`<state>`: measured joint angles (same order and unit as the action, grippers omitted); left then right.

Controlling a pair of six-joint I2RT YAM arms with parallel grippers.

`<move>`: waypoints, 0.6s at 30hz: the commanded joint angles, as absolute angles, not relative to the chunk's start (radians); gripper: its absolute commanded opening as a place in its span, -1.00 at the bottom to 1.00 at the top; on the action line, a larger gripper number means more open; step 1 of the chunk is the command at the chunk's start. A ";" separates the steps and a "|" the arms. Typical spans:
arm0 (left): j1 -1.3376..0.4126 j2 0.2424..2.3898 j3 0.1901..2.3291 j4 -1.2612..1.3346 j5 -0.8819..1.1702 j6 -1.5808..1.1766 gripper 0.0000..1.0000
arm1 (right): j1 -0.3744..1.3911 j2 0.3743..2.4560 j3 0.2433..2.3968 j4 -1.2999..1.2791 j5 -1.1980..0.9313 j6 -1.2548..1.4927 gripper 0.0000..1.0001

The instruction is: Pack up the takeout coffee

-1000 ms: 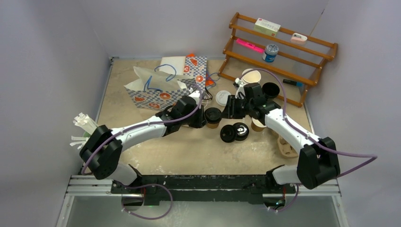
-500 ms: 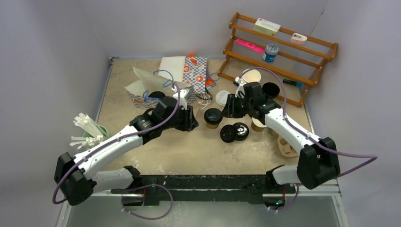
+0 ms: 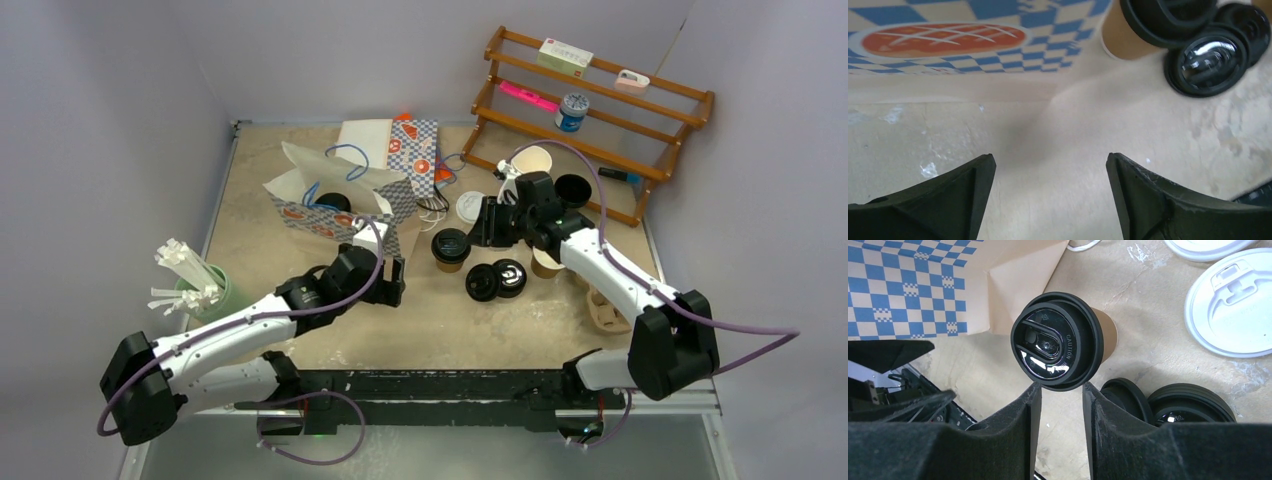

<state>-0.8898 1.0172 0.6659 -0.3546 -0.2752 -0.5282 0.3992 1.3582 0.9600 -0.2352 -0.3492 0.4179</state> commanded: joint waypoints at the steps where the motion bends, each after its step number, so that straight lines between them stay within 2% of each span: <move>1: -0.893 1.064 0.615 -0.092 -0.471 -0.603 0.75 | 0.405 1.346 1.006 -0.230 -0.335 0.399 -0.24; 6: -0.893 1.220 0.619 0.091 -0.622 -0.709 0.80 | 0.406 1.352 1.023 -0.248 -0.330 0.384 -0.24; 9: -0.893 1.301 0.631 0.214 -0.624 -0.667 0.82 | 0.405 1.349 1.017 -0.247 -0.331 0.389 -0.25; 14: -0.884 1.388 0.686 0.121 -0.748 -0.661 0.86 | 0.407 1.328 1.017 -0.259 -0.312 0.385 -0.25; 18: -0.811 1.384 0.632 0.171 -0.748 -0.574 0.70 | 0.409 1.321 1.035 -0.285 -0.285 0.367 -0.21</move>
<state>-0.8764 1.3937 0.6418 0.0895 -0.6777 -0.6403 0.3992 1.3575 0.9825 -0.2539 -0.3290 0.3988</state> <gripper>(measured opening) 0.894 0.378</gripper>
